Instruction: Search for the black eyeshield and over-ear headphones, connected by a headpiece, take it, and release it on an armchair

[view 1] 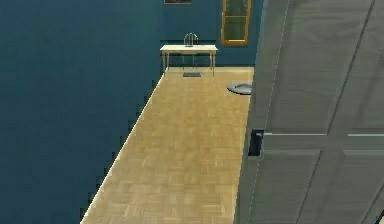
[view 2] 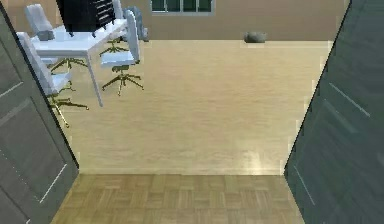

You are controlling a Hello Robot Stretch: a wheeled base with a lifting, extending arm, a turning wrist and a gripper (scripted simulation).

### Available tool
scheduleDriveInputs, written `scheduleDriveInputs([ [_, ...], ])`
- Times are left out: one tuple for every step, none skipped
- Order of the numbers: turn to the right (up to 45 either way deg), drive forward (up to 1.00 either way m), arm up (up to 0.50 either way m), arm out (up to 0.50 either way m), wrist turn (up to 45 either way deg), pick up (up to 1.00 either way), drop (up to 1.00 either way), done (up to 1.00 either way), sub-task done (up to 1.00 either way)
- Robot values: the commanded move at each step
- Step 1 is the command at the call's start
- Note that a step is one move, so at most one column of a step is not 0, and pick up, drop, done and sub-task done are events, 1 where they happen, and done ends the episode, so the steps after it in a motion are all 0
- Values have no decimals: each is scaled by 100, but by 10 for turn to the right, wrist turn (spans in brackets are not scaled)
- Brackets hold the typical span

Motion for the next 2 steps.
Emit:
scheduleDriveInputs([
  [-210,0,0,0,0,0,0,0,0],
  [0,80,0,0,0,0,0,0,0],
])
